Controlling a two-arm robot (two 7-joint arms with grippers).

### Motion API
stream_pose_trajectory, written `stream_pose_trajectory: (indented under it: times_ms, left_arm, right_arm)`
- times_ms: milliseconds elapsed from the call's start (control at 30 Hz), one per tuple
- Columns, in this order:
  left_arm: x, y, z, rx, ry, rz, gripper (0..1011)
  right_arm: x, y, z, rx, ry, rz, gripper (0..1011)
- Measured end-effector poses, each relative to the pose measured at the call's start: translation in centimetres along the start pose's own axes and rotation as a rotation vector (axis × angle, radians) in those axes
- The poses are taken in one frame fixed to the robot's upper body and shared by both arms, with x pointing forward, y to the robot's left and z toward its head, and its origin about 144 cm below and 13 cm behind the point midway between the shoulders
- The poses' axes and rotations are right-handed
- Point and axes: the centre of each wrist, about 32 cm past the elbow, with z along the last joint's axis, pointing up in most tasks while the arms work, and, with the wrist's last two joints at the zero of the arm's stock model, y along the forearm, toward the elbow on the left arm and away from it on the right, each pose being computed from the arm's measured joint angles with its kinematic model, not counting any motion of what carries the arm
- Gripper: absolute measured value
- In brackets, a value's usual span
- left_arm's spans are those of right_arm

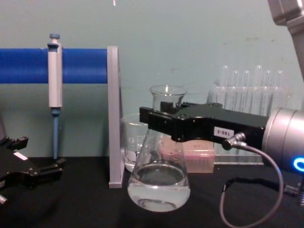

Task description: Grasp the erlenmeyer flask with one hand, shake it three times, then place it back.

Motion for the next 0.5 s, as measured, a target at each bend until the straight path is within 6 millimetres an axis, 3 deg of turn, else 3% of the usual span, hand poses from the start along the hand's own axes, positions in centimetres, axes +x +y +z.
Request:
stream_pose_trajectory:
  times_ms: [500]
  left_arm:
    - [0.0,0.0,0.0,0.0,0.0,0.0,1001]
  right_arm:
    - [0.24,-0.09,-0.08,-0.003,0.0,-0.003,451]
